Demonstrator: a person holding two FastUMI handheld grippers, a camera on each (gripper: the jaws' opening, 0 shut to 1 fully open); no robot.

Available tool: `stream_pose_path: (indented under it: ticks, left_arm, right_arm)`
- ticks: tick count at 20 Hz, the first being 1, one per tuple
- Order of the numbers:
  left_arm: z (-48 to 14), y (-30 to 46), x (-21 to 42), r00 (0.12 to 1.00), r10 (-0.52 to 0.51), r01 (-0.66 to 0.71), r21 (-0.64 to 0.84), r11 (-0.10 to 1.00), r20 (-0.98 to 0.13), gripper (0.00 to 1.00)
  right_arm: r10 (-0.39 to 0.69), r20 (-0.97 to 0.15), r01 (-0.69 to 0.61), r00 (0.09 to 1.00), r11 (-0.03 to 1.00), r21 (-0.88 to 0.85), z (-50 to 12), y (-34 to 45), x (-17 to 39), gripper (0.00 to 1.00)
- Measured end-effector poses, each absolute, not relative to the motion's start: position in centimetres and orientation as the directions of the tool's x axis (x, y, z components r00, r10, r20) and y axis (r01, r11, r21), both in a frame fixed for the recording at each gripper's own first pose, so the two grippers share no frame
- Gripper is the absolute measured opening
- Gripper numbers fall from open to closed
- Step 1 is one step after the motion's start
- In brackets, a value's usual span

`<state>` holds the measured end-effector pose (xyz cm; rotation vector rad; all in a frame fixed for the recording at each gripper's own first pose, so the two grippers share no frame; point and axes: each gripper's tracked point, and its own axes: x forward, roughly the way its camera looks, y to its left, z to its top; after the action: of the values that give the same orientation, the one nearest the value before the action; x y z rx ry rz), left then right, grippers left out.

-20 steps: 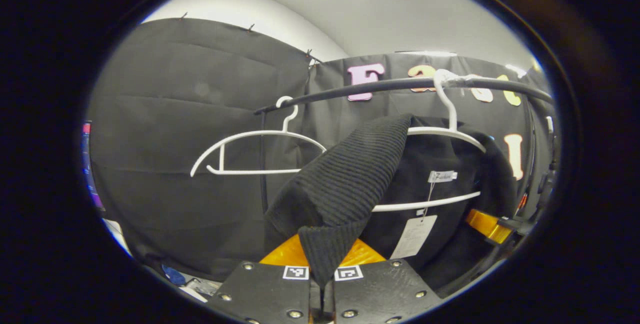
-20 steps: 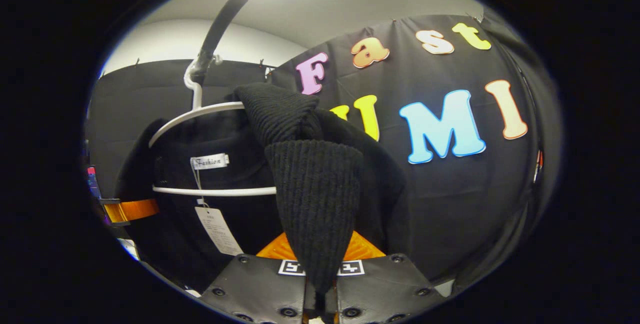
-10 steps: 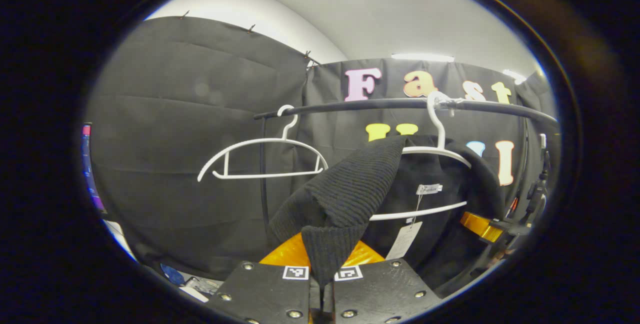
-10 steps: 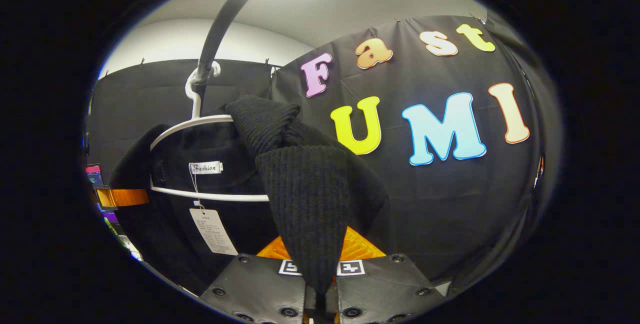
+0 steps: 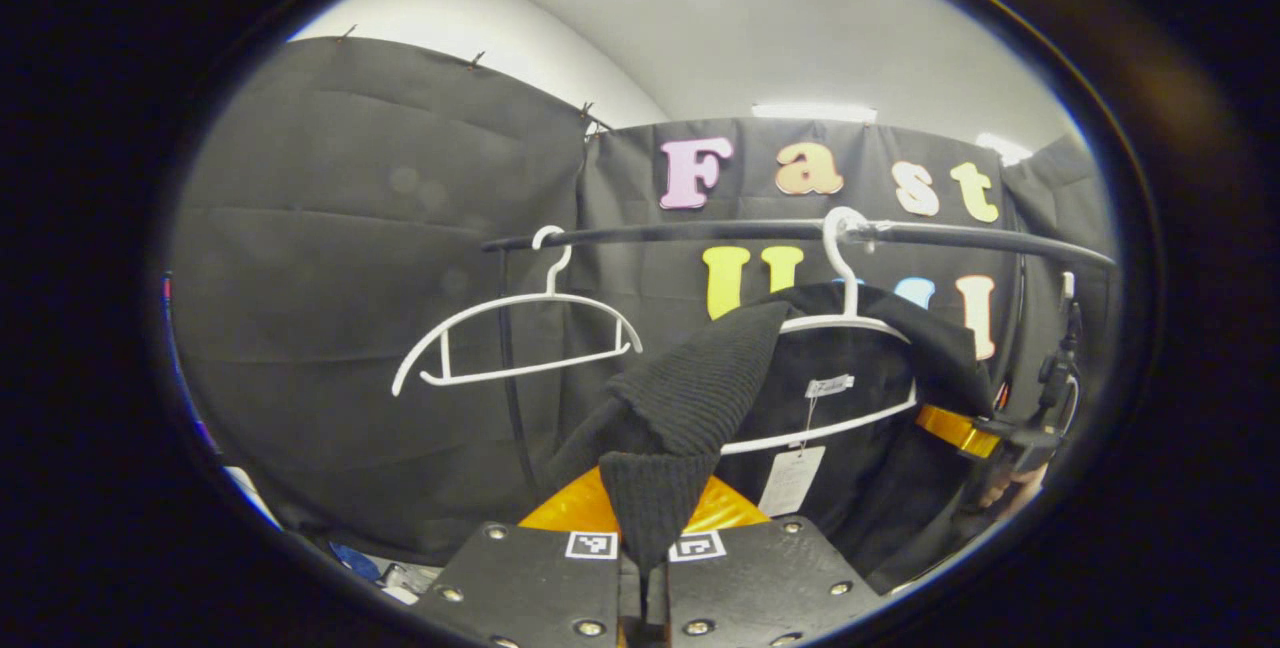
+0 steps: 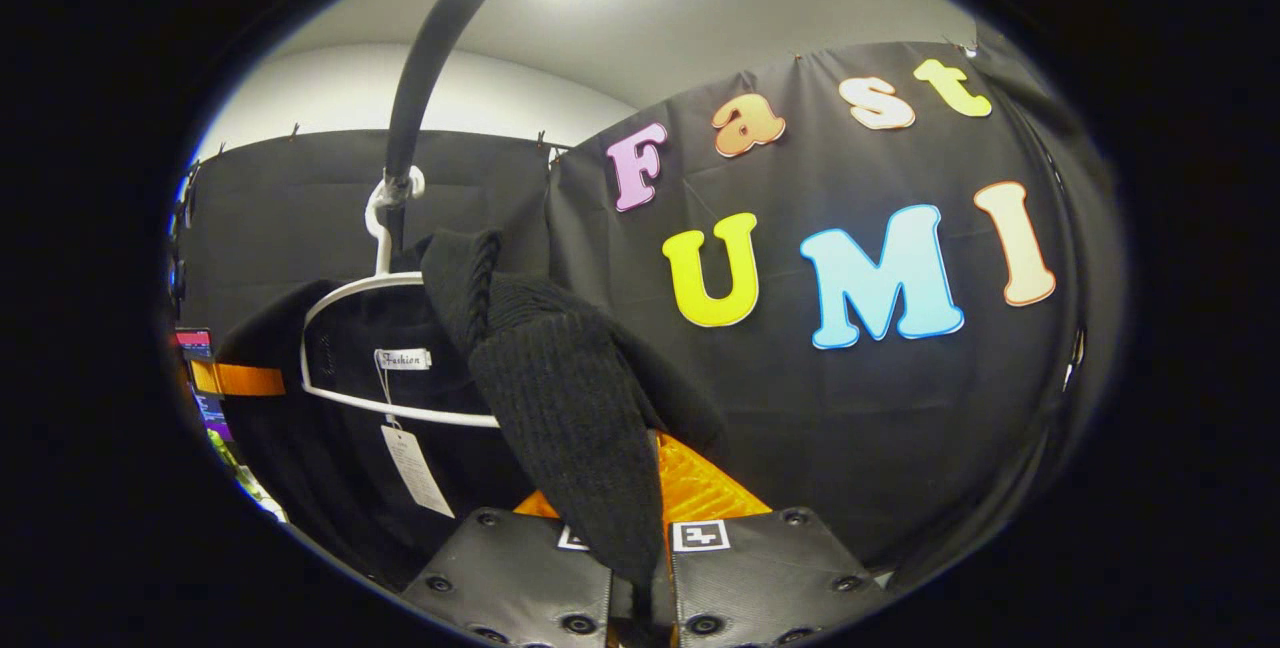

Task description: Grasp the clothes on the hanger with both hands and then place them into the laundry hamper below.

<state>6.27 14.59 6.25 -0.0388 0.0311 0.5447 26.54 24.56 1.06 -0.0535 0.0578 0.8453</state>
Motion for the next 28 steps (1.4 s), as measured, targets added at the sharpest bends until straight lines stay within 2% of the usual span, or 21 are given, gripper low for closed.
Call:
stream_pose_path:
  ticks: [3,7,15,18,23,28]
  left_arm:
    - [6.6,15.1,6.3,0.848,0.529,-0.53,-0.037,0.847,-0.025,0.02]
    - [7.6,15.9,6.0,0.839,0.545,-0.544,-0.043,0.838,-0.006,0.02]
    - [9.9,18.0,4.0,0.834,0.551,-0.55,0.061,0.833,0.006,0.02]
    - [9.5,18.5,4.2,0.836,0.549,-0.549,0.072,0.833,0.017,0.02]
    - [9.8,19.7,4.3,0.848,0.527,-0.528,0.001,0.849,0.053,0.01]
    - [10.7,21.5,4.9,0.853,0.518,-0.519,-0.007,0.855,0.066,0.02]
  right_arm:
    - [0.73,-0.045,-0.732,0.682,0.68,-0.043,1.7,23.9,25.2,0.1]
    - [0.712,-0.017,-0.712,0.702,0.7,-0.052,2.7,23.7,26.5,0.1]
    - [0.687,0.014,-0.684,0.727,0.726,-0.069,3.6,23.3,28.1,0.1]
    - [0.665,0.078,-0.66,0.743,0.746,-0.086,4.2,23.0,29.0,0.1]
    - [0.618,0.208,-0.61,0.758,0.785,-0.111,6.5,22.6,30.8,0.1]
    - [0.619,0.236,-0.595,0.749,0.786,-0.169,6.1,24.2,32.6,0.1]
